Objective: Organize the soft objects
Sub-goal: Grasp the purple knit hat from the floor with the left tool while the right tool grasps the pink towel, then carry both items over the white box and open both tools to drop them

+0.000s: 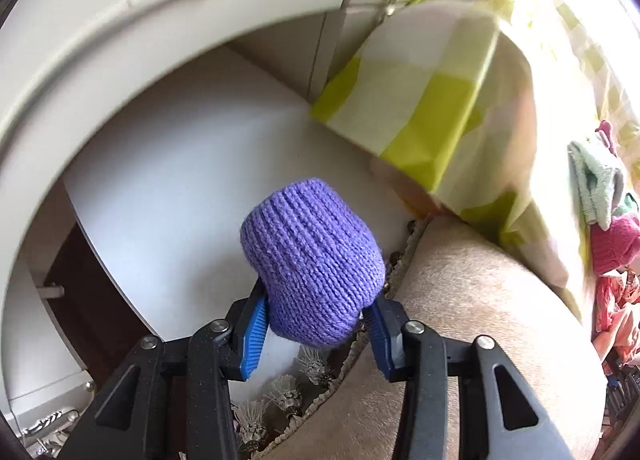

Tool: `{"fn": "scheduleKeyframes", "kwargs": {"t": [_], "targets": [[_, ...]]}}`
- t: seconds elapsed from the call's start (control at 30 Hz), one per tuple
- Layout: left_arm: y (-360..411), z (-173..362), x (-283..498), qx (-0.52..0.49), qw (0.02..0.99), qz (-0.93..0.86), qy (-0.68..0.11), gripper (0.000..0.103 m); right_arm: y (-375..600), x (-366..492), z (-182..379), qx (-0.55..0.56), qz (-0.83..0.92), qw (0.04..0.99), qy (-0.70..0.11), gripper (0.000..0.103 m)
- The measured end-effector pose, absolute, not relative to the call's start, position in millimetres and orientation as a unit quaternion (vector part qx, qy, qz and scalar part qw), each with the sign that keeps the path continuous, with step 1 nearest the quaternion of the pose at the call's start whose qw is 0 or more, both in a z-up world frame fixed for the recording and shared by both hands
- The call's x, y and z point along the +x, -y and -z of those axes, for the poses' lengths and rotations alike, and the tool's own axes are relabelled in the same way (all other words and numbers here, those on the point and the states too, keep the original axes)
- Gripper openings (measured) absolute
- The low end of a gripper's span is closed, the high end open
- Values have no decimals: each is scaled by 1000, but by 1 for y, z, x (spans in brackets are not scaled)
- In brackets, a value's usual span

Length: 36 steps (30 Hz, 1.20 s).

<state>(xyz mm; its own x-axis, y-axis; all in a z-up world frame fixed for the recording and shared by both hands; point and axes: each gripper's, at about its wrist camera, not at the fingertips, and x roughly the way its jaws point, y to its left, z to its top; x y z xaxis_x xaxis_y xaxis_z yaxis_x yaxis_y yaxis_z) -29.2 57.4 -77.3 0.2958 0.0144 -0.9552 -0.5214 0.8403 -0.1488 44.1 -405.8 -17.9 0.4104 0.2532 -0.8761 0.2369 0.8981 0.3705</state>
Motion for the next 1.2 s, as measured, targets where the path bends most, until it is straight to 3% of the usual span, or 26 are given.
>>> {"fn": "scheduleKeyframes", "kwargs": {"t": [0.37,0.53,0.67,0.7,0.73,0.77,0.8,1.0,1.07,1.1,1.2], "targets": [[79,-57,-43,-120,898,-55,-421,45,428,-9,-31,206,-30,863,-461,9],[166,-82,-19,-105,906,58,-407,45,463,-39,-51,210,-6,880,-425,8],[208,-82,-17,-91,902,94,-411,45,476,-36,-47,223,-32,859,-459,11],[214,-82,-16,-93,900,99,-415,45,474,-31,-44,227,-43,850,-474,28],[225,-76,-12,-92,898,104,-417,45,470,-23,-40,229,-62,840,-487,75],[228,-72,-10,-89,898,108,-417,45,466,-17,-36,234,-79,837,-489,96],[234,-73,-10,-85,899,110,-416,45,461,-12,-34,232,-85,841,-482,103],[253,-75,-6,-67,900,115,-416,45,432,43,-4,172,-103,818,-539,101],[257,-74,-3,-63,900,112,-417,45,425,55,11,157,-114,806,-559,61],[259,-74,-2,-61,900,111,-417,45,426,57,19,164,-110,794,-575,23],[265,-77,-2,-53,902,110,-414,45,437,45,15,188,-126,800,-556,20]]}}
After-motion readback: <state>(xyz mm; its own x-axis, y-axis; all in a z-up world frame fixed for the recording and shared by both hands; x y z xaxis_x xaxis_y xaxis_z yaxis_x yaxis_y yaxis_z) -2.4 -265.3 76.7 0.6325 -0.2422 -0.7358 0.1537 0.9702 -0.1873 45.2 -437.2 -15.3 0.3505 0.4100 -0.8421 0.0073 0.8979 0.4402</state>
